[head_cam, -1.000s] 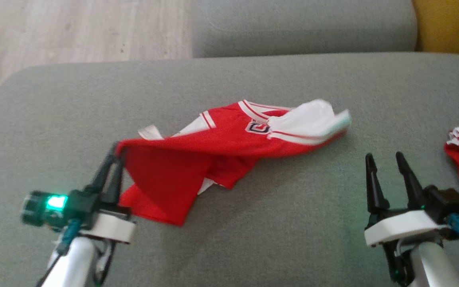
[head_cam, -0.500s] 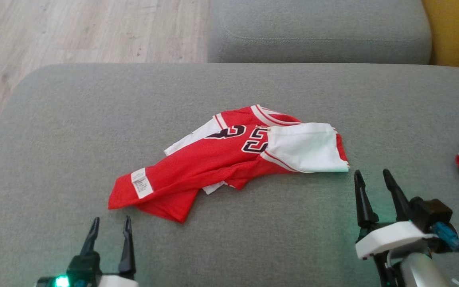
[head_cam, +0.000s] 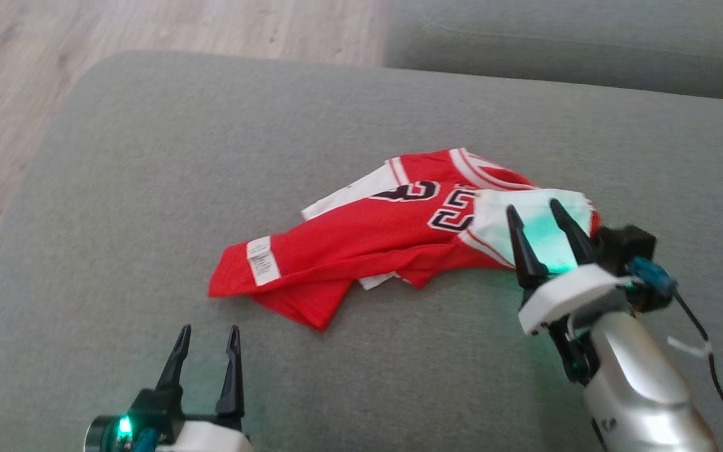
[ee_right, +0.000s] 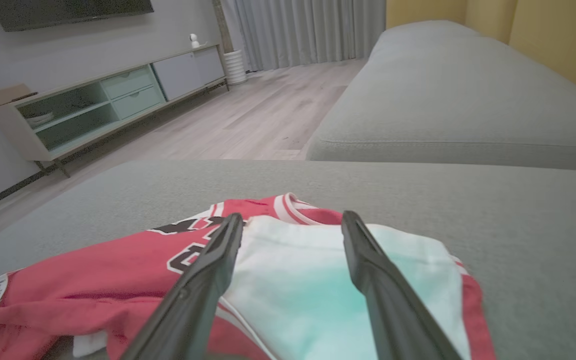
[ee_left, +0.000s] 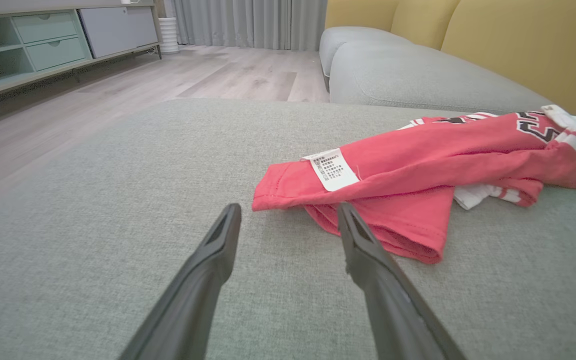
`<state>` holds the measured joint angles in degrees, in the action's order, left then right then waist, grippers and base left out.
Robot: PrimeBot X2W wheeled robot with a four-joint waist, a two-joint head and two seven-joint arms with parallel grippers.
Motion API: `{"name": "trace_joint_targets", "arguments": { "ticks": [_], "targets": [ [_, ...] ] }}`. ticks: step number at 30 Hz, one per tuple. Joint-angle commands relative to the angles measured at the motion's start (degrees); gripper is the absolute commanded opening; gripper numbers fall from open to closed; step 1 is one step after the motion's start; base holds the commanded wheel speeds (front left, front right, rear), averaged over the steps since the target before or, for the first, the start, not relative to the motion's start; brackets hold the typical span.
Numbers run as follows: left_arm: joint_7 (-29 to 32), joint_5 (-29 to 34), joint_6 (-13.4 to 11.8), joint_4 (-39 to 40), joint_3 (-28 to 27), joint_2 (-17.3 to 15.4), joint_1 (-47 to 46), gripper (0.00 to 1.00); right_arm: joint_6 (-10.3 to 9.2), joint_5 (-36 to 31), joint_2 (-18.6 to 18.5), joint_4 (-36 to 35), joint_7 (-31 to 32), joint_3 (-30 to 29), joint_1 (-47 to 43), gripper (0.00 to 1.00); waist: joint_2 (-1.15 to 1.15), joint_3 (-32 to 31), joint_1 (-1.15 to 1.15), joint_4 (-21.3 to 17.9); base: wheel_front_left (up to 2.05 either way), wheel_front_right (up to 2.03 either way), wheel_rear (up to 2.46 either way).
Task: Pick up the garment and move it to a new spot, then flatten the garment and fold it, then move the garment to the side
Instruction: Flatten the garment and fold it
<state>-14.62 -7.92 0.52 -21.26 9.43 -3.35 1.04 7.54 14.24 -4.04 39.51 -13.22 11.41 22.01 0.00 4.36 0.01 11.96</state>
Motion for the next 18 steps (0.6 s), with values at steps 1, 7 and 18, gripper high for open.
{"name": "trace_joint_targets", "arguments": {
  "ticks": [1,7,18],
  "targets": [
    [-0.38,0.55,0.30,1.82,-1.27,0.14,-2.91,1.00,-0.05,0.93,0.44,-0.01,0.50,2.44,2.96,1.00,0.00,1.34,-0.01,1.92,0.00,0.00,0.00],
    [-0.38,0.47,0.73,1.98,-0.24,0.41,-3.54,1.00,-0.05,2.14,0.86,5.80,1.80,3.88,7.80,1.00,0.00,2.59,-0.01,4.74,0.00,0.00,0.00],
    [-0.38,-1.56,0.23,2.04,1.84,0.46,-3.79,1.00,-0.05,1.36,1.10,12.57,0.16,2.86,10.57,1.00,0.00,3.63,-0.01,5.94,0.00,0.00,0.00]
  ]
}}
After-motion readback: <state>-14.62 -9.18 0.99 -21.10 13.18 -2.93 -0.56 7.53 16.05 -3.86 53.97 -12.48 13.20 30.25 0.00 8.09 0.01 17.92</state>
